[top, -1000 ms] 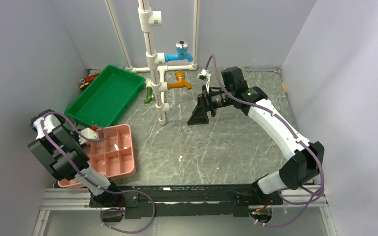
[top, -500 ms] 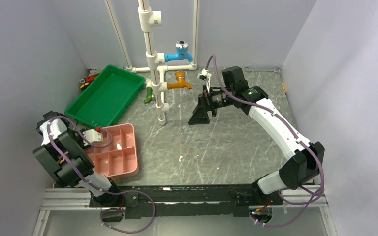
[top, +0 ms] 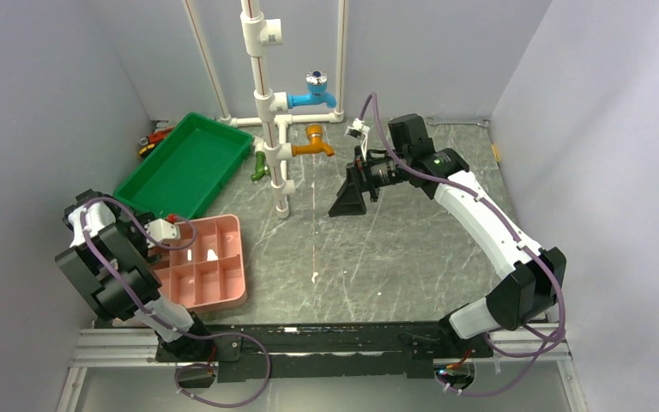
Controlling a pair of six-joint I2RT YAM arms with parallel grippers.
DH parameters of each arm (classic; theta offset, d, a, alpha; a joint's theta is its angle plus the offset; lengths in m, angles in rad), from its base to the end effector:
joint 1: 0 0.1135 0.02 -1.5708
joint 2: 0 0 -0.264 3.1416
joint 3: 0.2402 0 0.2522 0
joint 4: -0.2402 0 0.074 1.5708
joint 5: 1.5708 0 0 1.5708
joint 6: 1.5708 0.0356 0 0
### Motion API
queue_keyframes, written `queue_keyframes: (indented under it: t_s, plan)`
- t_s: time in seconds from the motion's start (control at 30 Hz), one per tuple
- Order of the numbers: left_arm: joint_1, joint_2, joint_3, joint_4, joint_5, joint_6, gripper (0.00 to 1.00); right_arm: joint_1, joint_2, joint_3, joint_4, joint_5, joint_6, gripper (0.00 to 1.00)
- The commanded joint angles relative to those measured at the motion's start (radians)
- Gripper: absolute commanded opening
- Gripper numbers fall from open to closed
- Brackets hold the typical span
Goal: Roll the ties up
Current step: Place the tie in the storage box, then reset both arms
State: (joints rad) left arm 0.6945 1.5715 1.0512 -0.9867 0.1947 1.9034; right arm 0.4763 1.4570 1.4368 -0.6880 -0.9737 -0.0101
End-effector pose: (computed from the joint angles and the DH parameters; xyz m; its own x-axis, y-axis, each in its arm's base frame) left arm 0.2115 0.1672 0.1991 -0.3342 0.9285 -0.1617 0.9267 0.3550 0.1233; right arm 0.2598 0.1672 0.3697 -0.5698 -0.3003 -0.7649 -0.8218 0.2087 0.5302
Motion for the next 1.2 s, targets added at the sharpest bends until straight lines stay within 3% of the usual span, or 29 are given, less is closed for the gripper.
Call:
queue_keyframes:
  t_s: [0.0,0.4,0.63,0.87,0.97,1.07,1.17]
  plan:
    - [-0.010,-0.035,0.035,-0.100,0.088,0.017,0.94,-0.004,-0.005,0.024,0.056,-0.020,0.007,1.00]
    - [-0.013,-0.088,0.166,-0.231,0.030,0.030,0.93,-0.004,-0.003,0.028,0.080,-0.037,0.009,1.00]
    - [-0.021,-0.143,0.297,-0.320,0.046,-0.014,0.99,-0.008,-0.007,0.041,0.081,-0.028,-0.006,1.00]
    - [-0.137,-0.156,0.555,-0.341,0.189,-0.411,0.99,-0.102,-0.013,0.065,0.092,0.013,-0.007,1.00]
    - [-0.183,-0.157,0.655,-0.324,0.324,-0.603,0.99,-0.159,-0.024,0.075,0.080,0.060,-0.032,1.00]
    - [-0.206,-0.169,0.710,-0.200,0.486,-0.905,0.99,-0.206,-0.048,0.081,0.060,0.181,-0.082,1.00]
    - [-0.274,-0.152,0.757,-0.059,0.502,-1.231,0.99,-0.257,-0.100,0.042,0.096,0.391,-0.112,1.00]
